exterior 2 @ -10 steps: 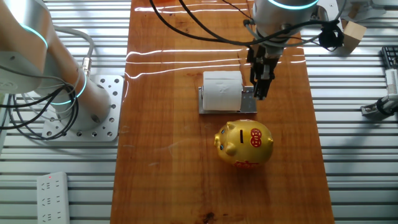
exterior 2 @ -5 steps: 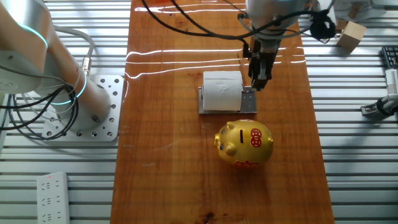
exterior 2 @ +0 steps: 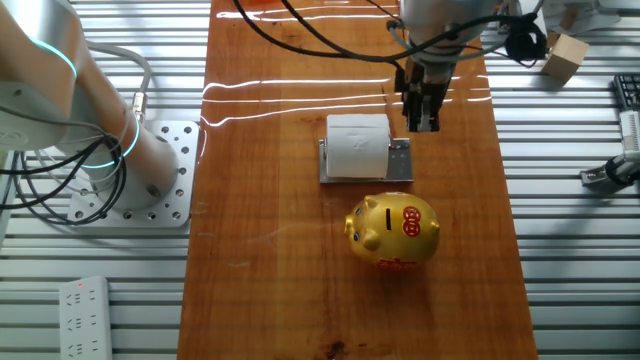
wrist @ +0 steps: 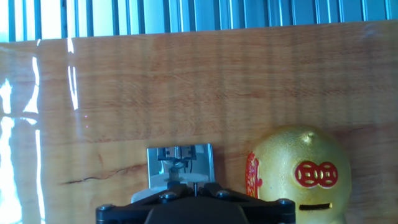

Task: Take the roll of paper down from the shelf

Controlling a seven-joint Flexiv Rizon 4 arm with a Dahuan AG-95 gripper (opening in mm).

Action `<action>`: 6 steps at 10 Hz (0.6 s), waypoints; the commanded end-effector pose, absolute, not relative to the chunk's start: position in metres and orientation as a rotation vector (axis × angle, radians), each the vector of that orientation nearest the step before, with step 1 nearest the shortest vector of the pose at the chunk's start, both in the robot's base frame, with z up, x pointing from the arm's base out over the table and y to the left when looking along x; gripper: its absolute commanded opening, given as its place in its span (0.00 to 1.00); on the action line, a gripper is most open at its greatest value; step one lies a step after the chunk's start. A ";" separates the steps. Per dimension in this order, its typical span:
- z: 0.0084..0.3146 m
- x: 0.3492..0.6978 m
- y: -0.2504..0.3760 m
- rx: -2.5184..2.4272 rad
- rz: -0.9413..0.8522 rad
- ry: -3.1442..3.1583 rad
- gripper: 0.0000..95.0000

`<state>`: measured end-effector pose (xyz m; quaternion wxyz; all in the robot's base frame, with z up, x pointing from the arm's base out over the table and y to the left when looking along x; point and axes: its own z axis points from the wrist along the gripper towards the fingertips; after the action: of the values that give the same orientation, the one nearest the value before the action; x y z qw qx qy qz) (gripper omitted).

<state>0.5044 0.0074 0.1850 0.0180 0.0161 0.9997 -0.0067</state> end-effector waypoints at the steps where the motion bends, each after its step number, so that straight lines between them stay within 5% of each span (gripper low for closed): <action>1: 0.185 0.504 0.007 0.049 -0.025 3.099 0.00; 6: 0.187 0.506 0.007 0.009 -0.025 3.083 0.00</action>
<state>0.5074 0.0076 0.1876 0.0270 0.0130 0.9995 -0.0095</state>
